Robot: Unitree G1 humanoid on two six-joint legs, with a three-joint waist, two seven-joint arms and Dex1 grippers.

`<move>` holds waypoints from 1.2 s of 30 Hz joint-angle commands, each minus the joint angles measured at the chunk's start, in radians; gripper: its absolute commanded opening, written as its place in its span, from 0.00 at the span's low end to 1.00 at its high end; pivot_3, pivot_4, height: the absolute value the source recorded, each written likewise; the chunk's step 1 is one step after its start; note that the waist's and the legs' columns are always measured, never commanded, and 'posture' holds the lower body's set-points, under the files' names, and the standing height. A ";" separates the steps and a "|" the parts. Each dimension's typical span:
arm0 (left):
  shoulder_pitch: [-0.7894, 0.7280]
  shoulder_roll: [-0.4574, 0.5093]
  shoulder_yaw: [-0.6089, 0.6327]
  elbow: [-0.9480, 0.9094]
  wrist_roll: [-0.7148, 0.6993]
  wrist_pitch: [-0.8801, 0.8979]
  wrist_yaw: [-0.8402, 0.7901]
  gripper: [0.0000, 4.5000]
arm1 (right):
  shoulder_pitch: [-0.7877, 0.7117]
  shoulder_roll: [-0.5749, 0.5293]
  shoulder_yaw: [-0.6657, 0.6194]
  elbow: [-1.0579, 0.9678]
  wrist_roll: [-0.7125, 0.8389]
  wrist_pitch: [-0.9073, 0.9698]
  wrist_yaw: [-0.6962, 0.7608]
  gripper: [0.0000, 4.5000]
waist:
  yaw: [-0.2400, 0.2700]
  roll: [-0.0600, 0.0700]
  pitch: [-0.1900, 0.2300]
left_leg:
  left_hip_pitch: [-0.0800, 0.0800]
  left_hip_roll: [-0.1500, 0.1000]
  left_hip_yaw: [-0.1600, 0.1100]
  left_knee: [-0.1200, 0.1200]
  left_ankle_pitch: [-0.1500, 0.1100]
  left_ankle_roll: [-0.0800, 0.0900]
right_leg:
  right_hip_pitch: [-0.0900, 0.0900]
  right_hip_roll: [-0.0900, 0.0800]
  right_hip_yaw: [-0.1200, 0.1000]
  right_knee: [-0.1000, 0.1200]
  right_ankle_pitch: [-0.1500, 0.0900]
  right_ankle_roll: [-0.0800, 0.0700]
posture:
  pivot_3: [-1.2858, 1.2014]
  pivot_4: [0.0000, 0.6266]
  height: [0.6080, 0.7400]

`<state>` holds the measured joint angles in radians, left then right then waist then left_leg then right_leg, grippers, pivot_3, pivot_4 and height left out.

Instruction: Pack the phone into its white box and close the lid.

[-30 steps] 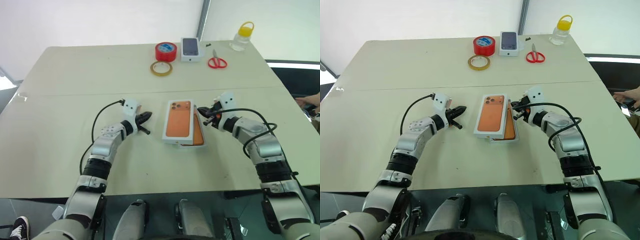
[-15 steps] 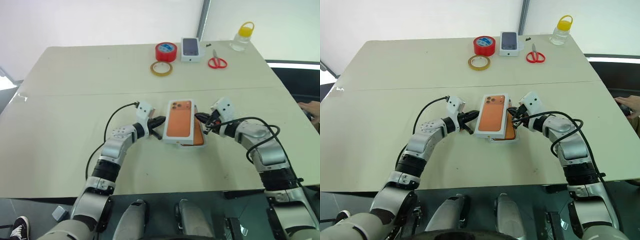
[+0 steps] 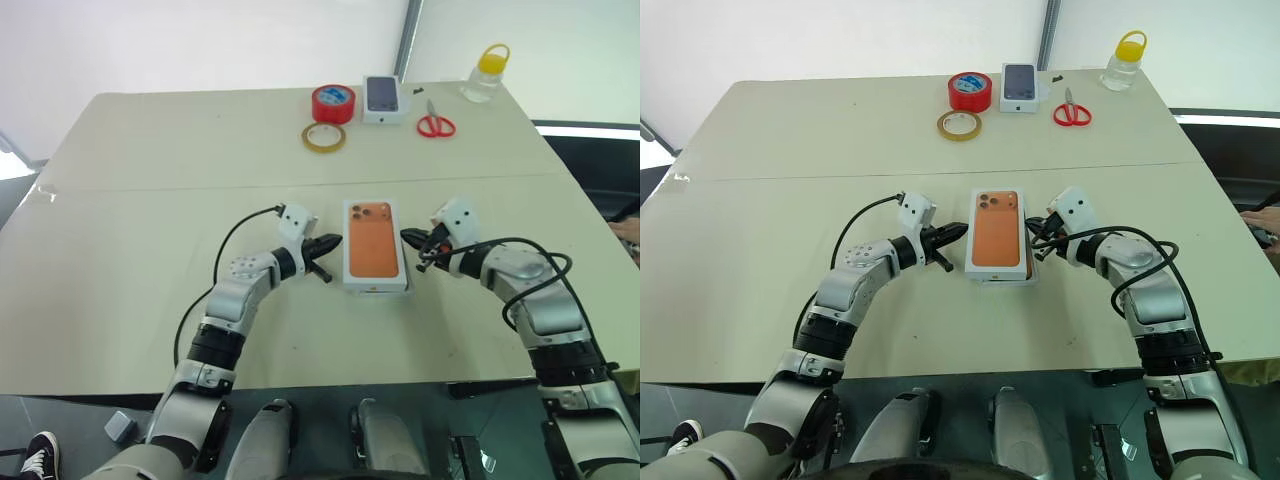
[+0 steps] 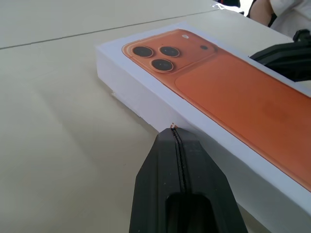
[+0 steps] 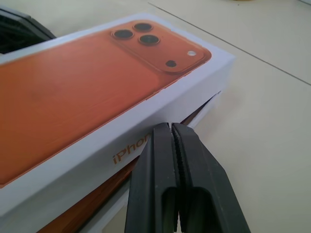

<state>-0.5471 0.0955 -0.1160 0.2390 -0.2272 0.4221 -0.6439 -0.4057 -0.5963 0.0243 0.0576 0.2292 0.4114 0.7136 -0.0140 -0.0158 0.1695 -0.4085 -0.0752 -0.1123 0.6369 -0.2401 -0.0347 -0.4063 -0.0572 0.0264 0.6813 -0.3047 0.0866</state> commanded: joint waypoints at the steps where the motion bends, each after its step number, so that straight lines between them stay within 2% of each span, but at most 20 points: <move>1: 0.010 -0.030 -0.031 -0.060 -0.026 0.021 -0.012 0.00 | -0.001 -0.004 -0.034 -0.026 0.012 0.000 0.003 0.02 | 0.001 0.000 0.000 | 0.000 0.000 0.000 0.000 0.000 0.000 | 0.000 0.000 0.000 0.000 0.000 0.000 | 0.52 0.24 1.00; 18: 0.036 -0.026 -0.033 -0.083 -0.011 0.017 0.001 0.00 | 0.048 -0.019 -0.020 -0.060 -0.015 -0.002 0.022 0.02 | 0.001 0.000 0.000 | 0.000 0.000 0.000 0.001 0.000 0.000 | 0.001 0.000 0.000 0.000 0.000 0.000 | 0.52 0.24 1.00; 28: -0.014 0.044 0.021 -0.028 -0.018 -0.006 -0.008 0.00 | -0.037 -0.078 -0.043 0.080 -0.076 -0.093 0.045 0.02 | 0.000 0.000 0.000 | 0.000 0.000 0.000 0.001 0.000 0.000 | 0.001 0.000 0.000 0.000 0.000 0.000 | 0.52 0.24 1.00; 31: -0.065 0.025 0.036 0.015 -0.023 -0.024 0.004 0.00 | -0.090 -0.072 -0.074 0.109 -0.040 -0.085 0.049 0.02 | 0.001 0.000 0.000 | 0.000 0.000 0.000 0.001 0.000 0.000 | 0.001 0.000 0.000 0.000 0.000 0.000 | 0.52 0.24 1.00; 36: -0.164 -0.044 0.027 0.118 0.005 -0.103 0.024 0.00 | -0.118 -0.036 -0.088 0.040 0.060 -0.018 0.107 0.02 | 0.003 0.000 0.000 | 0.000 0.000 0.000 0.003 0.000 0.000 | 0.001 0.000 -0.001 0.000 0.000 0.000 | 0.52 0.24 1.00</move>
<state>-0.6852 0.0638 -0.0859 0.3467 -0.2279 0.3661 -0.6270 -0.5164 -0.6425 -0.0462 0.1503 0.2454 0.3720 0.7991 -0.0115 -0.0160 0.1696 -0.4089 -0.0752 -0.1125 0.6403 -0.2401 -0.0348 -0.4048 -0.0569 0.0256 0.6813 -0.3047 0.0868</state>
